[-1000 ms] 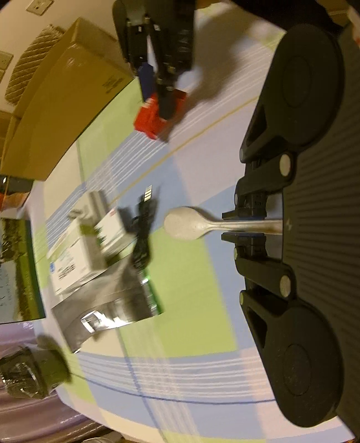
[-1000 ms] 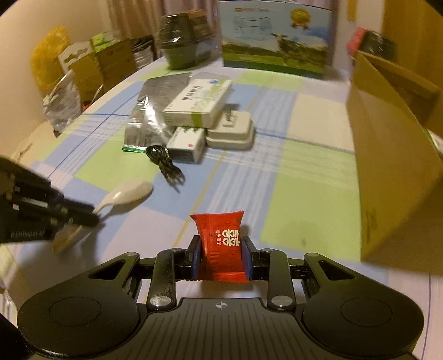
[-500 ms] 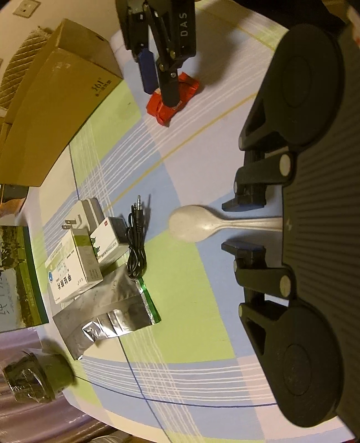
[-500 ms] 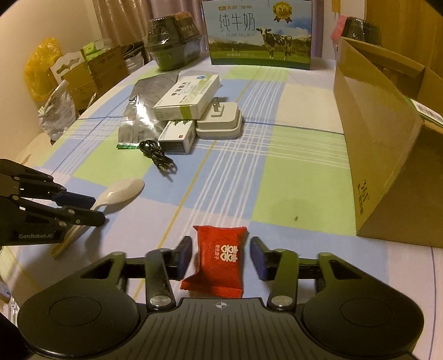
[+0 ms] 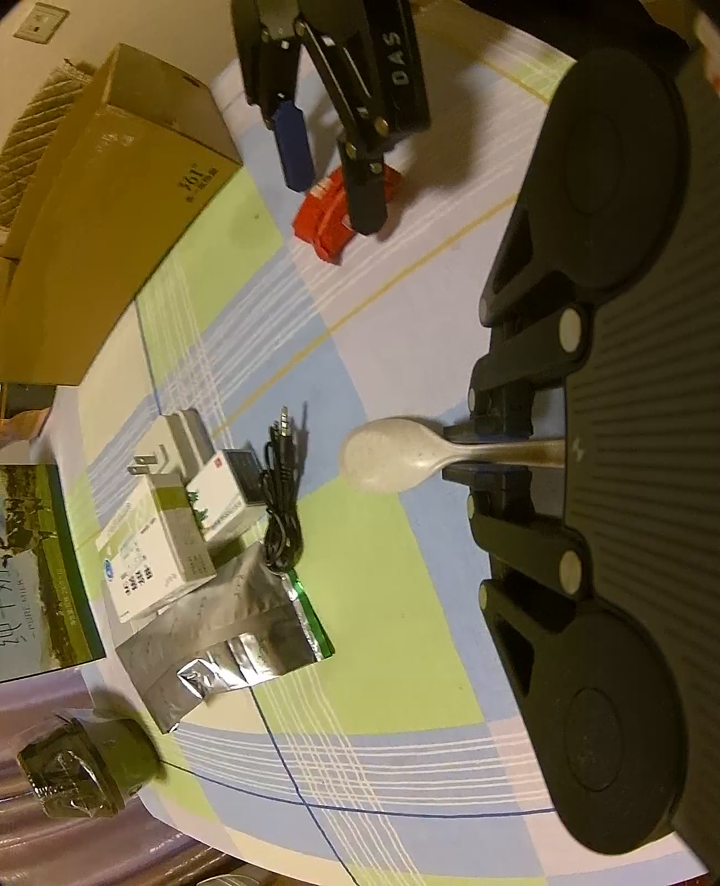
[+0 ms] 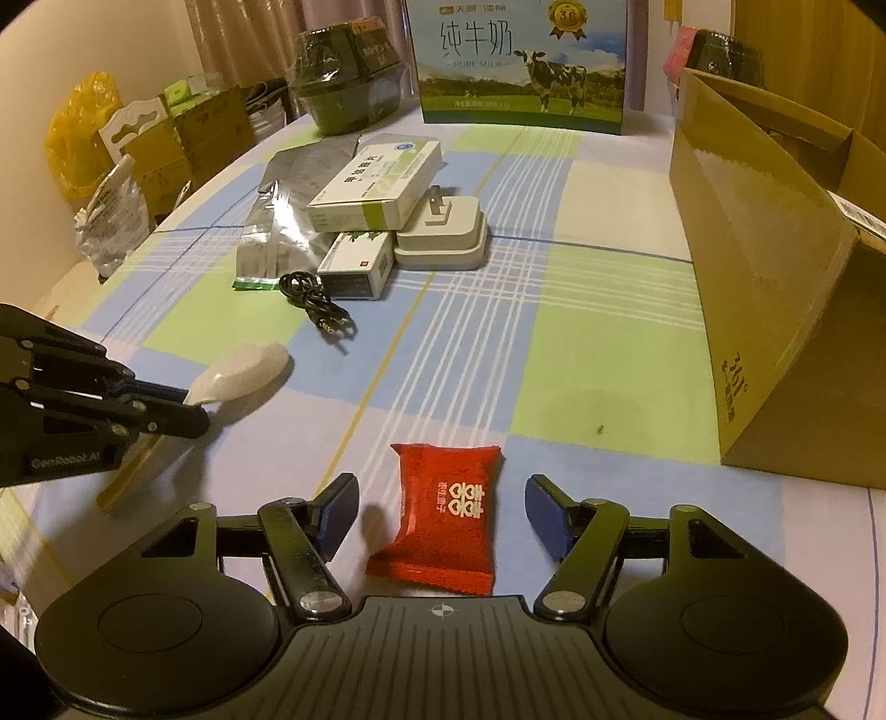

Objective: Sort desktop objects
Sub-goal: 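Lift the spoon with the left gripper while the right gripper lifts the red packet, then carry the spoon and red packet over the cardboard box with both tools, then open both grippers to drop the spoon and red packet into the box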

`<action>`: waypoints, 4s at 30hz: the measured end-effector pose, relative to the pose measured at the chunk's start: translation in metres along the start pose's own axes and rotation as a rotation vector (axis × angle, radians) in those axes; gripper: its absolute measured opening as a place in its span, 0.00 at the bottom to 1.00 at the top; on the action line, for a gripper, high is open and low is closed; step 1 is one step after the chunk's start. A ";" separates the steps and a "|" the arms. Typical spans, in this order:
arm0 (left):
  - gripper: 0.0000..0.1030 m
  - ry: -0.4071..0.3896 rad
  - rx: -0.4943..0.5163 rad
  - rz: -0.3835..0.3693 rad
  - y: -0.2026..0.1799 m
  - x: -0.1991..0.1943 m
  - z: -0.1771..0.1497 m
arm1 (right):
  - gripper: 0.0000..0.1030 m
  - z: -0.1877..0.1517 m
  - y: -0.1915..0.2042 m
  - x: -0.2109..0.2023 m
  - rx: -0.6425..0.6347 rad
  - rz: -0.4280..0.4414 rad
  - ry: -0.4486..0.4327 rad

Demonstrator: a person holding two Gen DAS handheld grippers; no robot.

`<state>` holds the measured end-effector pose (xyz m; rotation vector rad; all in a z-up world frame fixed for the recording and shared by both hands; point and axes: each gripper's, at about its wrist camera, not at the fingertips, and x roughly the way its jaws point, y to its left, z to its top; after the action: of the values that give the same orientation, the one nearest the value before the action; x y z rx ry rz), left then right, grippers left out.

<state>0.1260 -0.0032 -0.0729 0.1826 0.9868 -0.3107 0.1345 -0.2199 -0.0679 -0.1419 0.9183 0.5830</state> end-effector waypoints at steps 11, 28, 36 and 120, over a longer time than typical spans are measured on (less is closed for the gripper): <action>0.04 -0.045 -0.054 -0.044 0.001 -0.010 0.013 | 0.62 -0.005 0.004 0.004 -0.008 -0.022 0.009; 0.04 -0.046 -0.044 -0.048 -0.009 -0.013 0.018 | 0.23 -0.004 0.024 -0.005 -0.113 -0.060 -0.039; 0.04 -0.067 -0.052 -0.049 -0.016 -0.023 0.022 | 0.22 0.004 0.025 -0.026 -0.067 -0.049 -0.102; 0.41 -0.319 -0.023 -0.191 -0.173 0.053 0.305 | 0.23 0.108 -0.250 -0.091 0.249 -0.249 -0.310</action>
<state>0.3355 -0.2637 0.0461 0.0156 0.6918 -0.4870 0.3013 -0.4283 0.0378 0.0575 0.6521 0.2462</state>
